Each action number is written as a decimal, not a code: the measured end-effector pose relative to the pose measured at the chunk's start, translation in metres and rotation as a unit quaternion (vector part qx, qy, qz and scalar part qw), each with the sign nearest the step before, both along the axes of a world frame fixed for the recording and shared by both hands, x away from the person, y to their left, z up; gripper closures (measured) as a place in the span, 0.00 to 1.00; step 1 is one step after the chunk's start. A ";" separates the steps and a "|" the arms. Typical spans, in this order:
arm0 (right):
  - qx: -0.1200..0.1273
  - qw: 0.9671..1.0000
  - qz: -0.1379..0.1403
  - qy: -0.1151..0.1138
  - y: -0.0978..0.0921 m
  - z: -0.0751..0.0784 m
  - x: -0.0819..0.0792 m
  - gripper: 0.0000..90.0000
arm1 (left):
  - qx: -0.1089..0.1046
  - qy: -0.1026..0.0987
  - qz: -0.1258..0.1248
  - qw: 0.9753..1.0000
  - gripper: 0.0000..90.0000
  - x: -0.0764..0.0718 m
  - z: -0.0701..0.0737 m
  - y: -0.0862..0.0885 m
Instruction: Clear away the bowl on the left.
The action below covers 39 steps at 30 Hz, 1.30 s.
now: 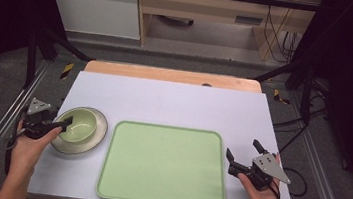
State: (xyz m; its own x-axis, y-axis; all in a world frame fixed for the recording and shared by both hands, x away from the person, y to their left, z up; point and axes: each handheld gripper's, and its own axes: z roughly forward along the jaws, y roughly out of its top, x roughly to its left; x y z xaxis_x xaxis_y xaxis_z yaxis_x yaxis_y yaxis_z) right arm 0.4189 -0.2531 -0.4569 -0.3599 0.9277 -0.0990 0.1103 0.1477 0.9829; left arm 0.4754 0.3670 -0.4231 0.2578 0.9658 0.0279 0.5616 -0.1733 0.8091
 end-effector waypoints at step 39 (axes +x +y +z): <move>0.000 1.000 0.003 0.011 0.002 -0.002 0.001 0.07 | -0.022 0.063 0.039 0.997 0.77 0.006 -0.022 0.002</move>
